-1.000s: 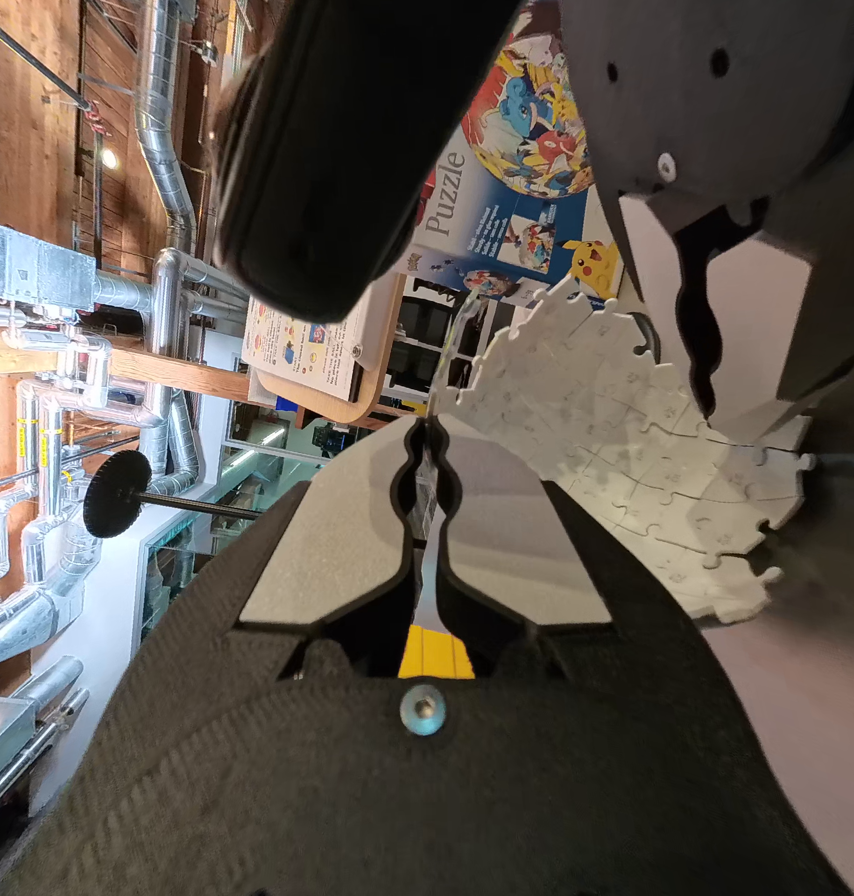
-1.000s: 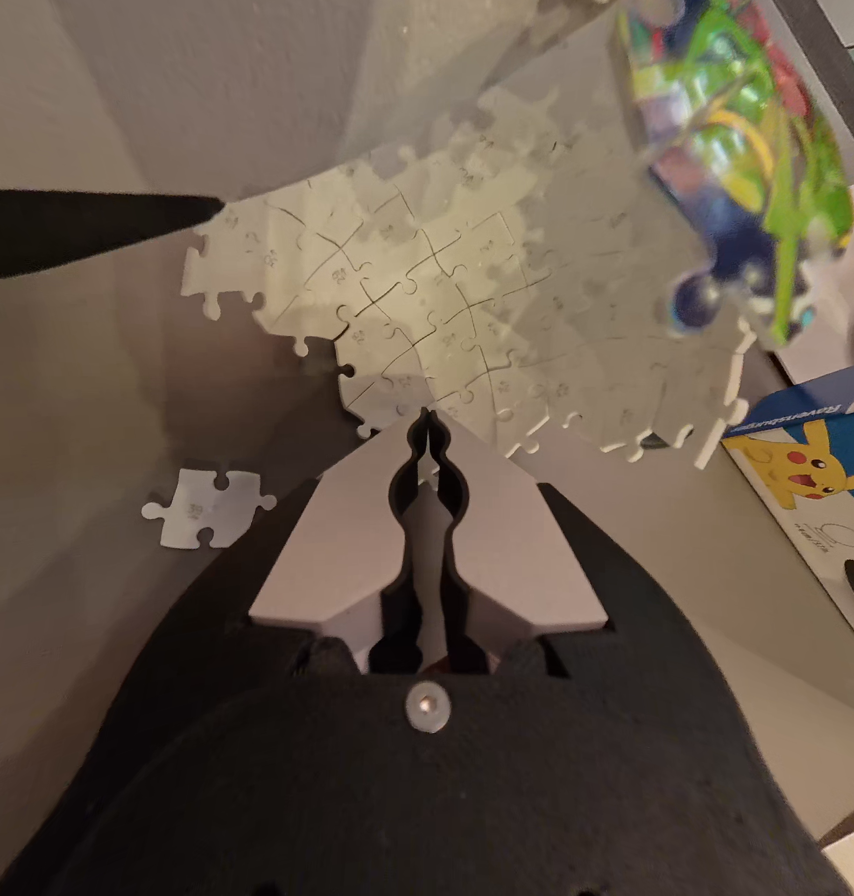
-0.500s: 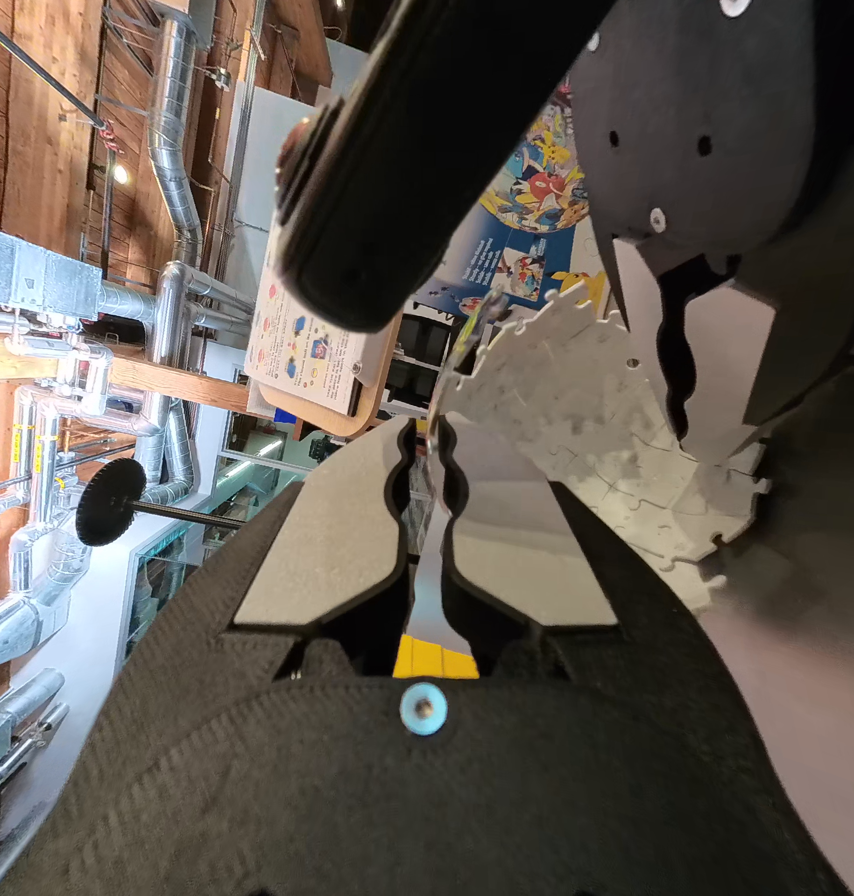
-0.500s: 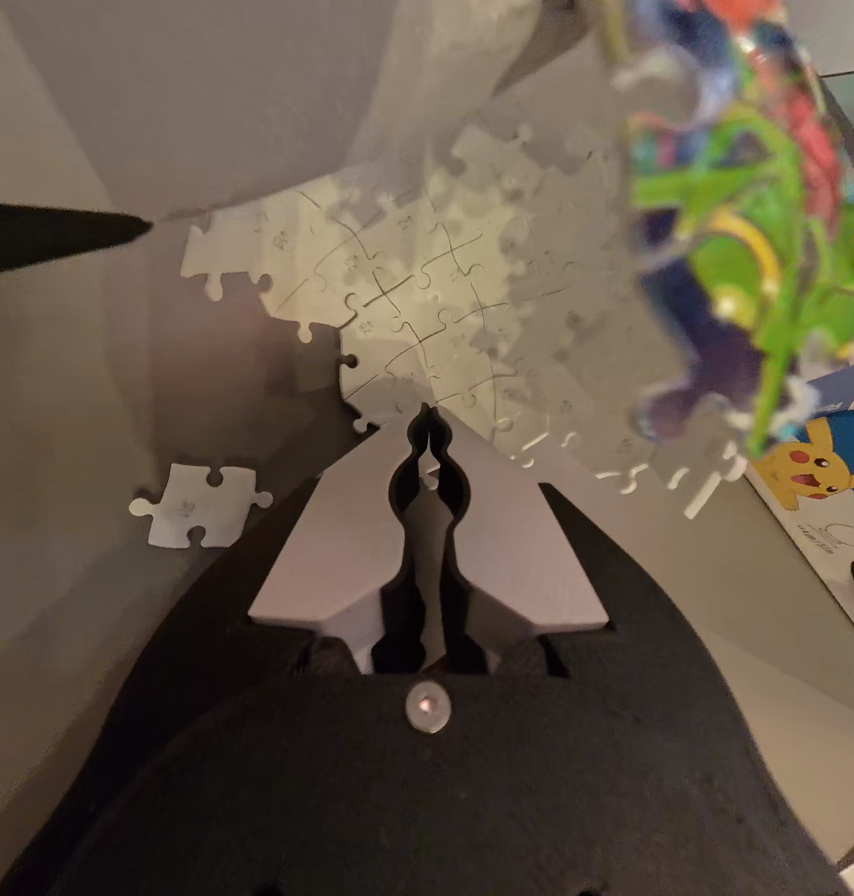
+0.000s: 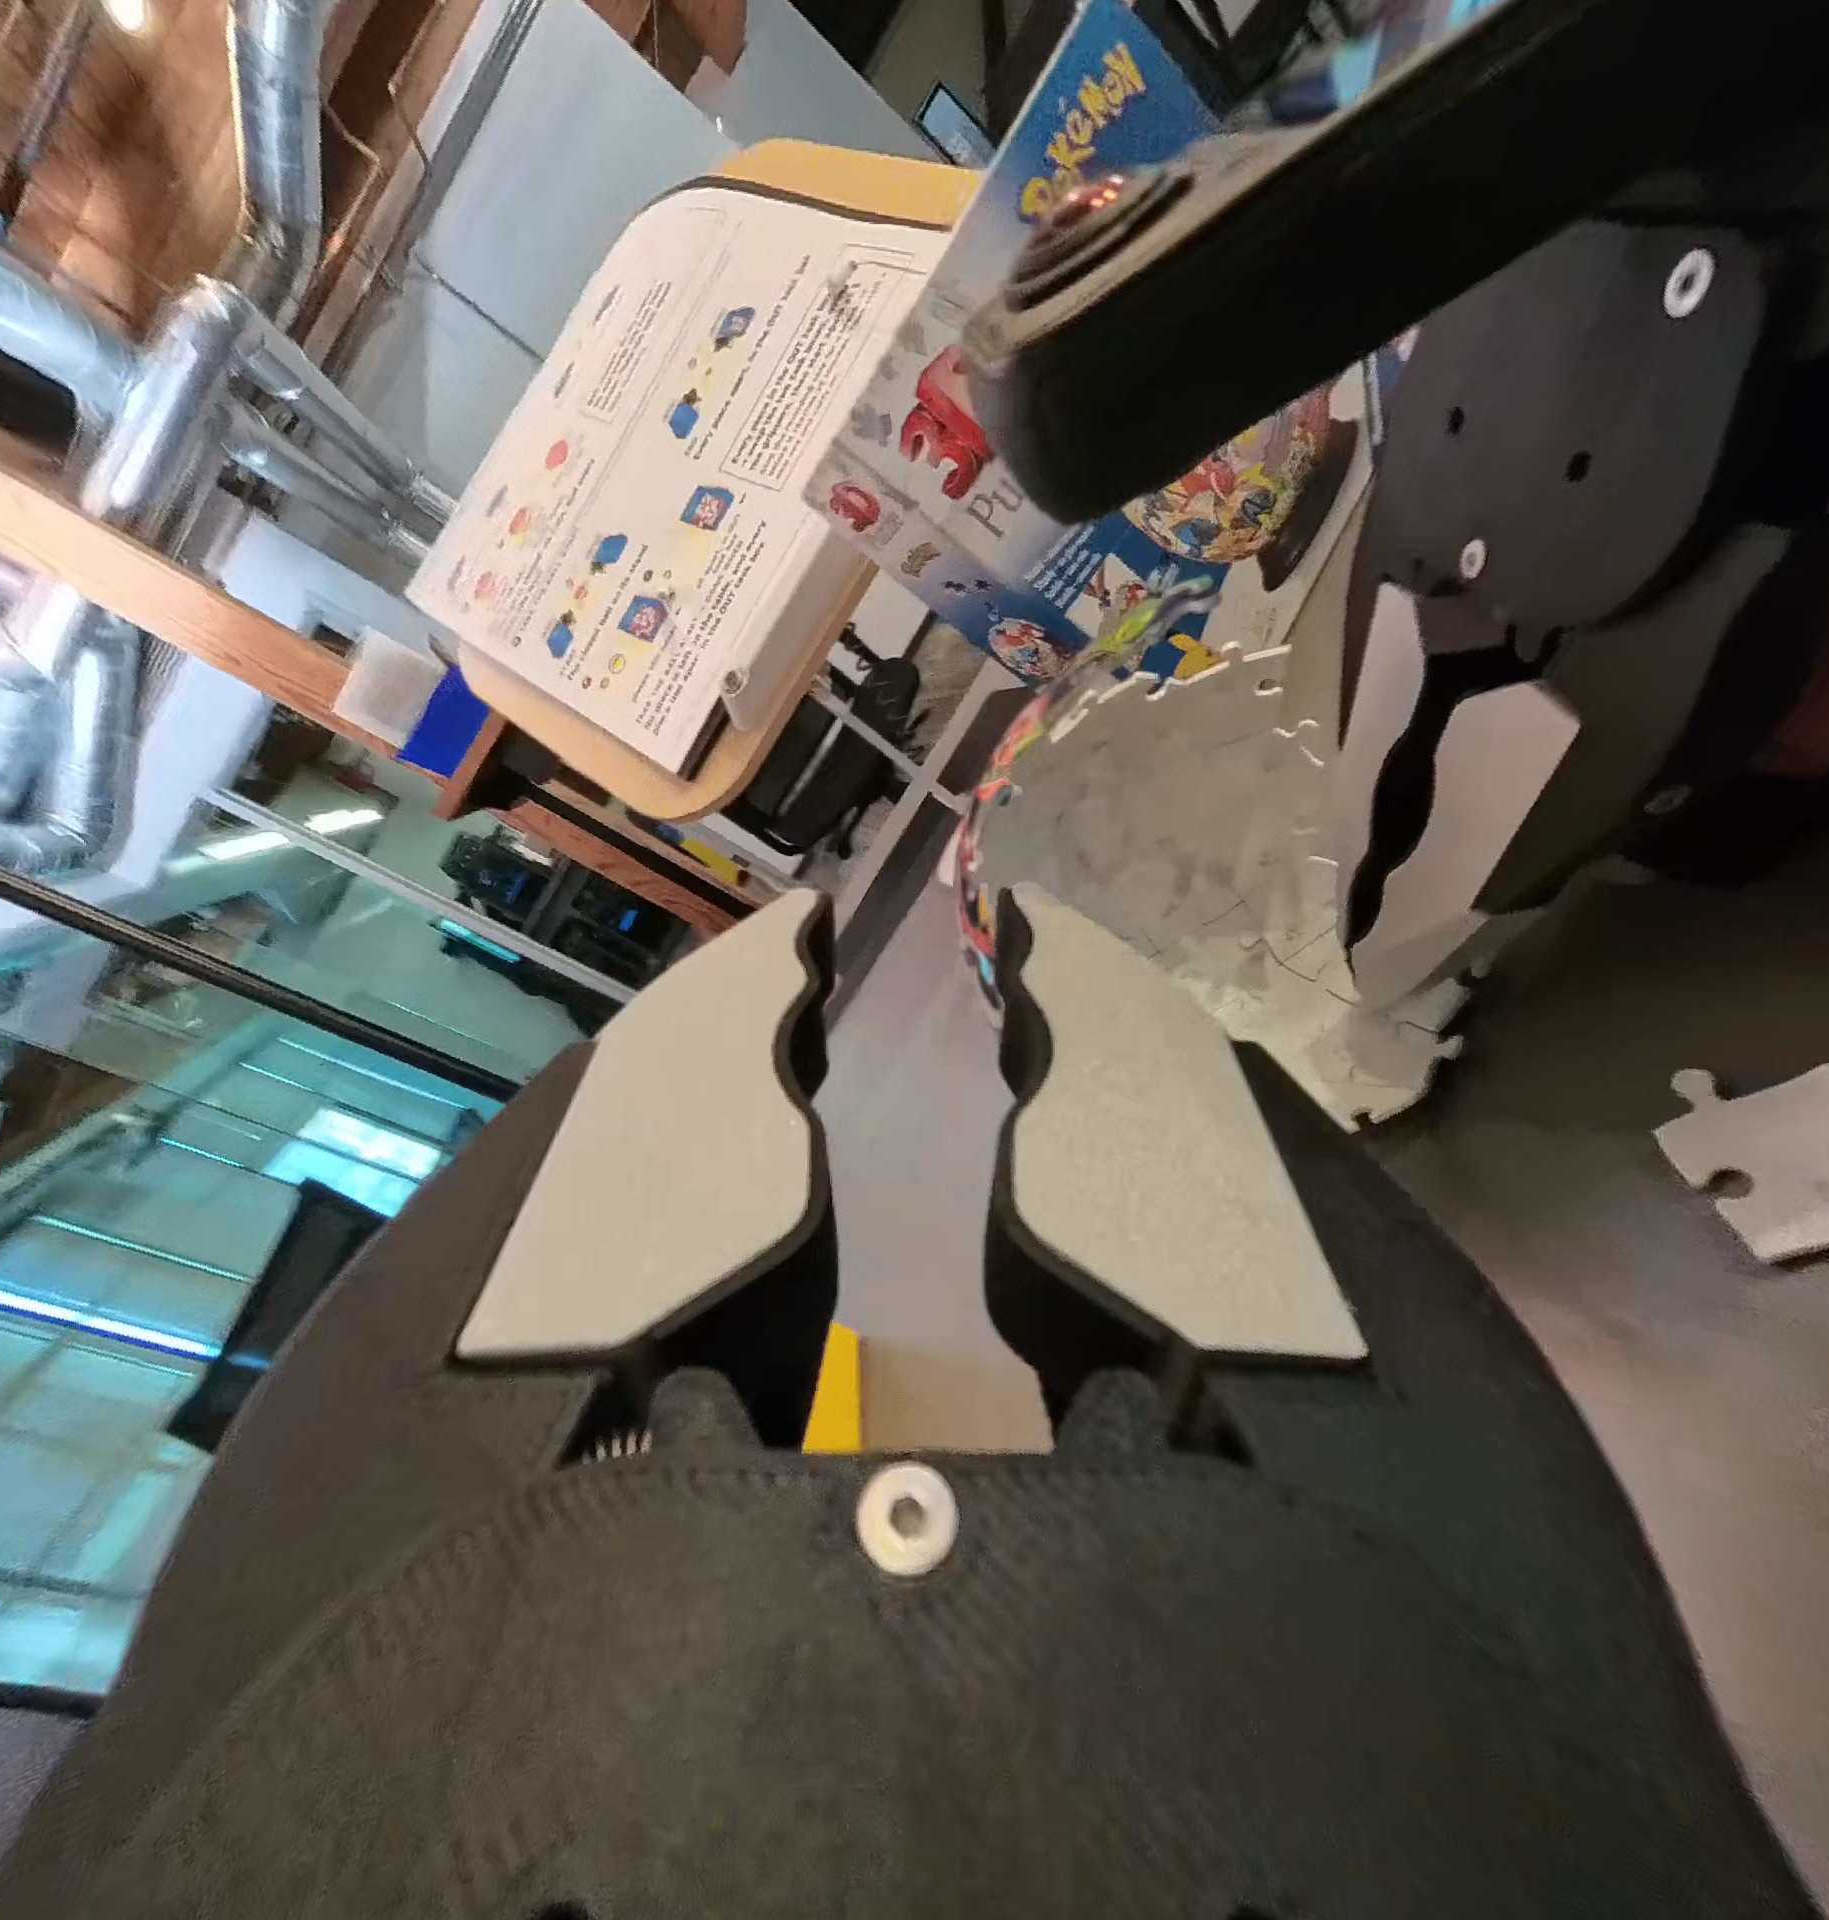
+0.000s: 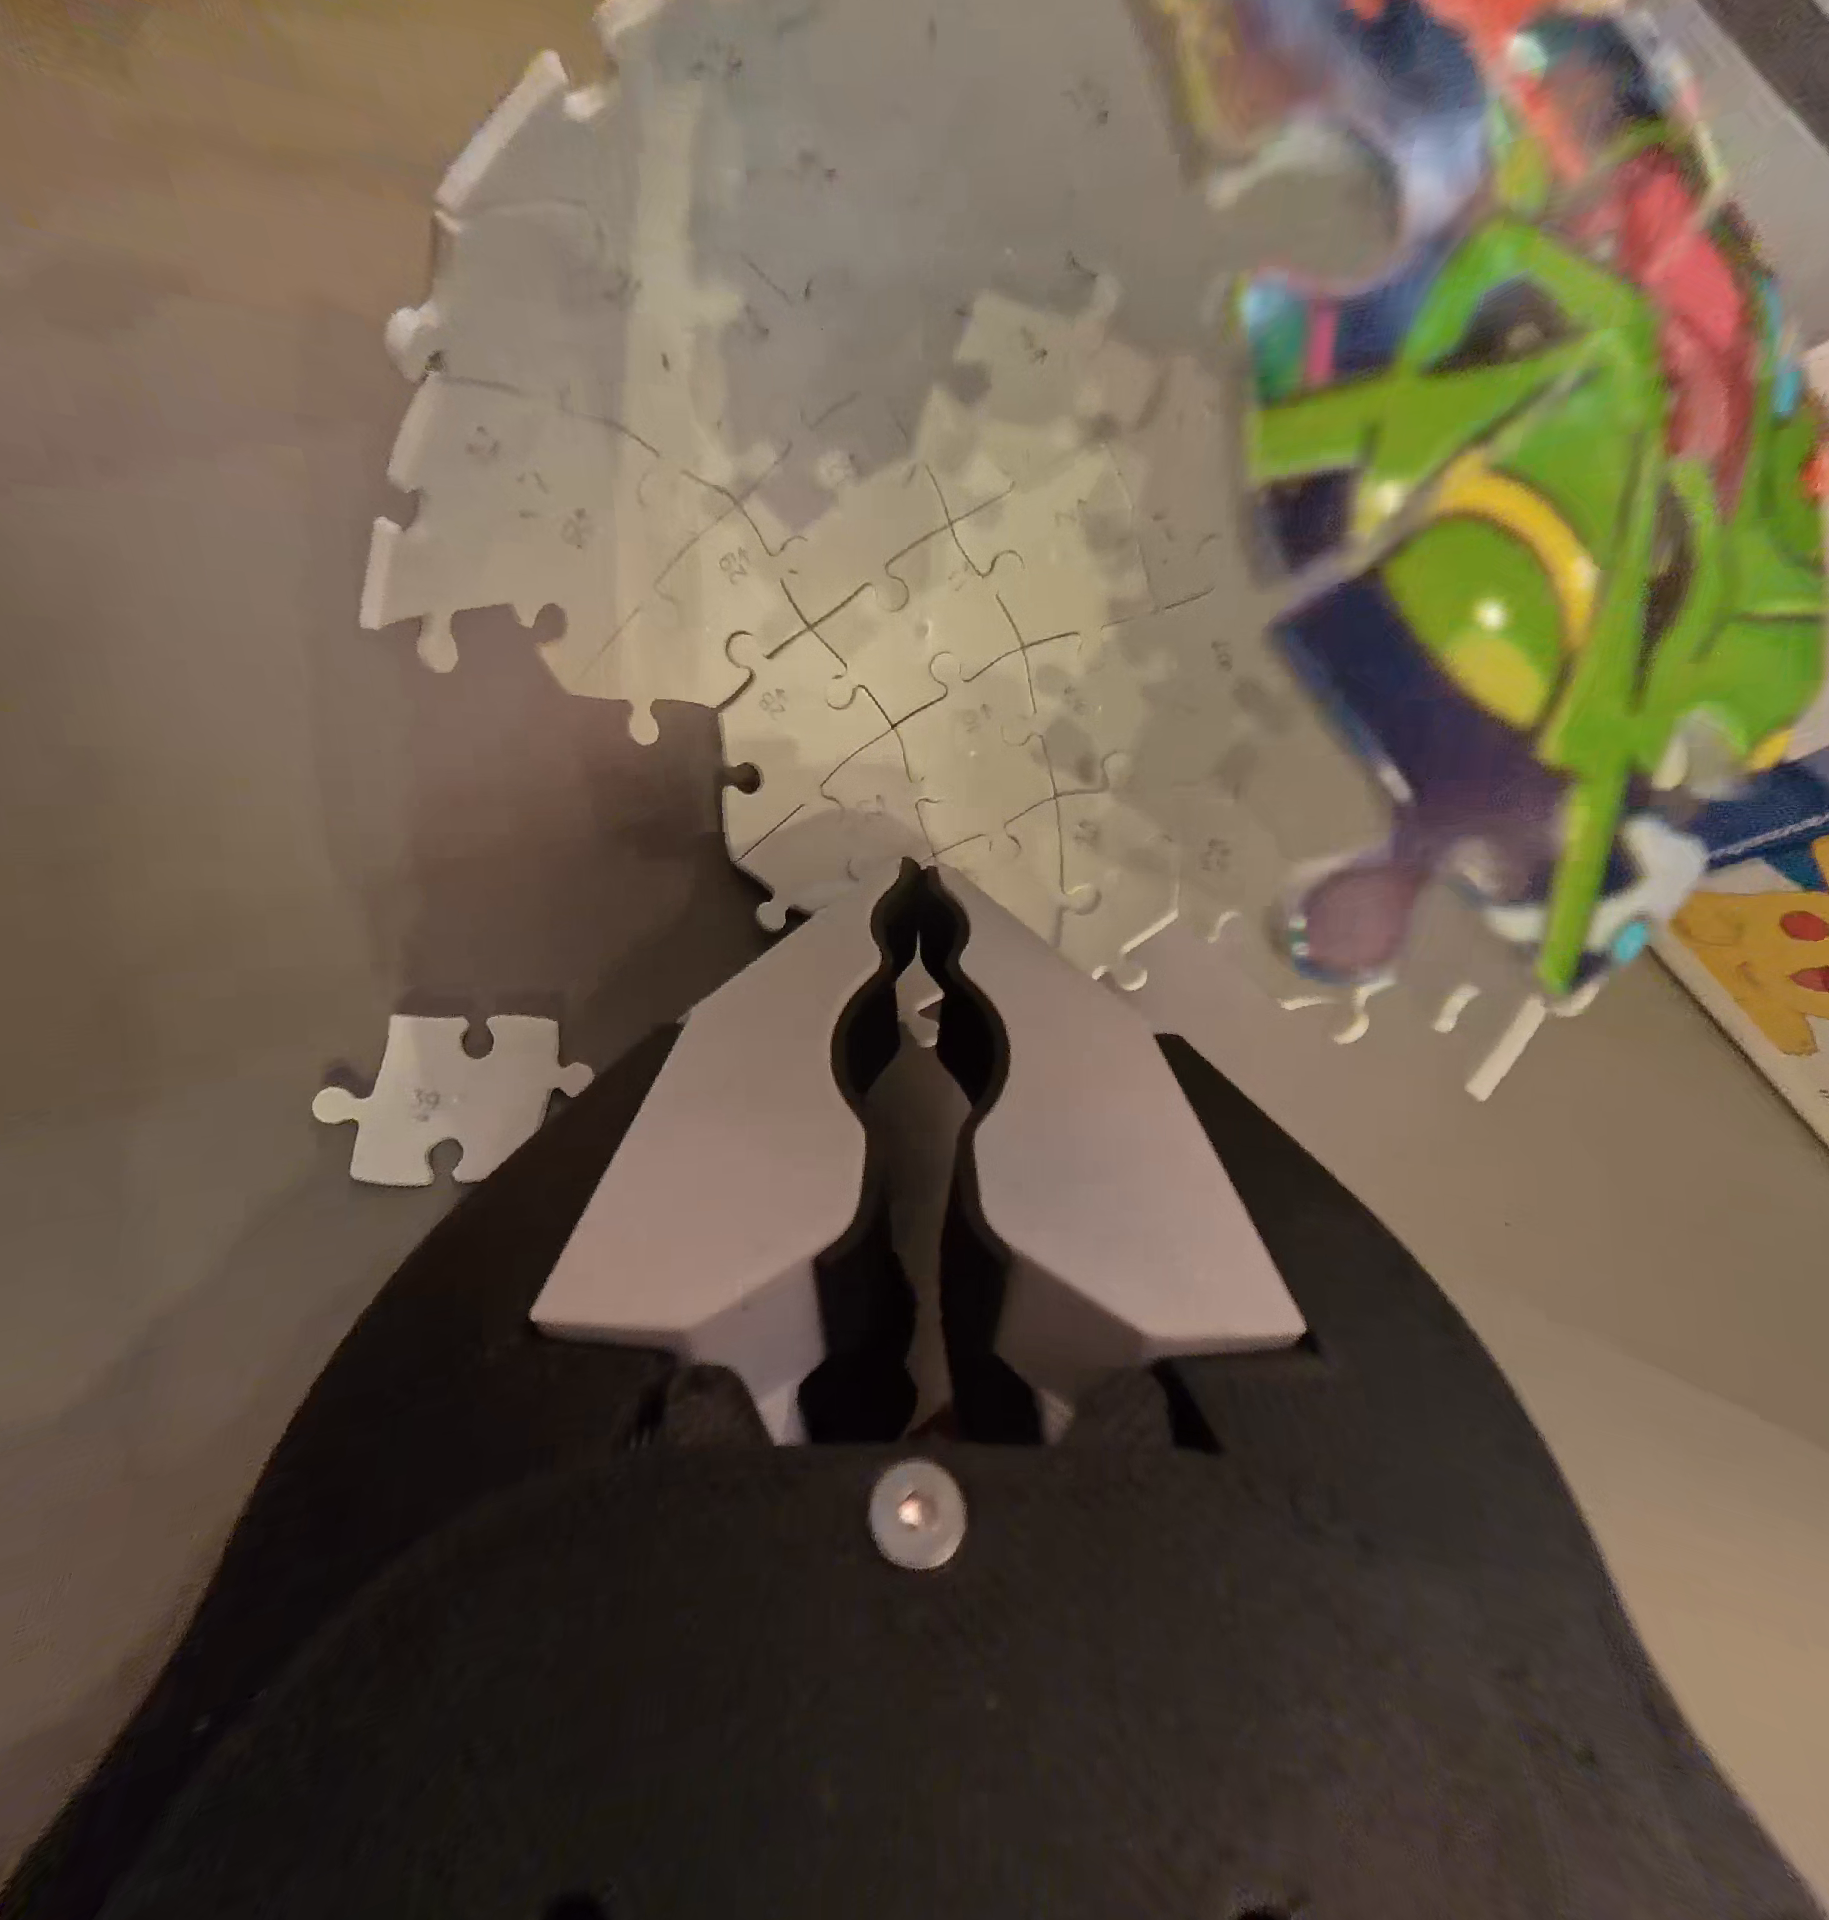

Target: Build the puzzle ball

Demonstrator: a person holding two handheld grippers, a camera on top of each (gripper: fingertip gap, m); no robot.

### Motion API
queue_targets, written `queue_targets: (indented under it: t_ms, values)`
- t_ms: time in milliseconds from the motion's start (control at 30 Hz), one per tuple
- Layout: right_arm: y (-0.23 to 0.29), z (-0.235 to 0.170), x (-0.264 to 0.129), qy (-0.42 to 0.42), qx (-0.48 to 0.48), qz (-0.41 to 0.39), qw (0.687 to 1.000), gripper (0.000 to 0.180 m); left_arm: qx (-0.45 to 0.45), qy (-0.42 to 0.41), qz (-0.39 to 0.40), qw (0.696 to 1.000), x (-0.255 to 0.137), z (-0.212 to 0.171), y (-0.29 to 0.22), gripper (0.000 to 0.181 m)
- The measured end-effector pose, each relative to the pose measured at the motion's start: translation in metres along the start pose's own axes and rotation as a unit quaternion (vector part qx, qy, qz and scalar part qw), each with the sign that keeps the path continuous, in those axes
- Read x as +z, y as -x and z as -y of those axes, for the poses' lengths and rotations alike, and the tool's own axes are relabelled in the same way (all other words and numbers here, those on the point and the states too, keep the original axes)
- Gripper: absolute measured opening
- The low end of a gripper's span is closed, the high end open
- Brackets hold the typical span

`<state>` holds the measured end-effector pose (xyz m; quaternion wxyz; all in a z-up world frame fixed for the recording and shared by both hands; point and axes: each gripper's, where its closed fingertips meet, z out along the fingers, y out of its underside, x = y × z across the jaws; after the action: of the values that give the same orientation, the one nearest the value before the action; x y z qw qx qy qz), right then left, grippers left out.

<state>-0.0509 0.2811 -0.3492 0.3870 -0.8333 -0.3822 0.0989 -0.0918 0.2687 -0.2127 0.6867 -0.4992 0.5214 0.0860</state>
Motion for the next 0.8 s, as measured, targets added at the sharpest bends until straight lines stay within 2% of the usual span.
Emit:
queue_targets:
  t_ms: [33, 200, 333, 567, 800]
  values:
    - [0.000, 0.000, 0.000, 0.000, 0.004, 0.001, 1.000, 0.000, -0.027, 0.004, -0.010, 1.000, -0.001, -0.002, 0.000, 0.030]
    - [0.000, 0.000, 0.000, 0.001, 0.042, 0.015, 0.999, 0.000, -0.146, 0.033, -0.057, 0.987, 0.003, -0.018, -0.004, 0.039]
    - [0.000, 0.000, 0.000, 0.001, 0.029, 0.000, 1.000, 0.000, -0.234, 0.067, -0.103, 0.964, 0.009, -0.028, -0.019, 0.045]
    - [0.000, 0.001, 0.000, 0.002, 0.022, -0.023, 0.999, 0.000, -0.301, 0.123, -0.128, 0.937, 0.017, -0.043, -0.032, 0.044]
    - [0.001, 0.001, -0.001, 0.001, 0.008, -0.037, 0.999, 0.000, -0.307, 0.154, -0.110, 0.933, 0.020, -0.052, -0.034, 0.033]
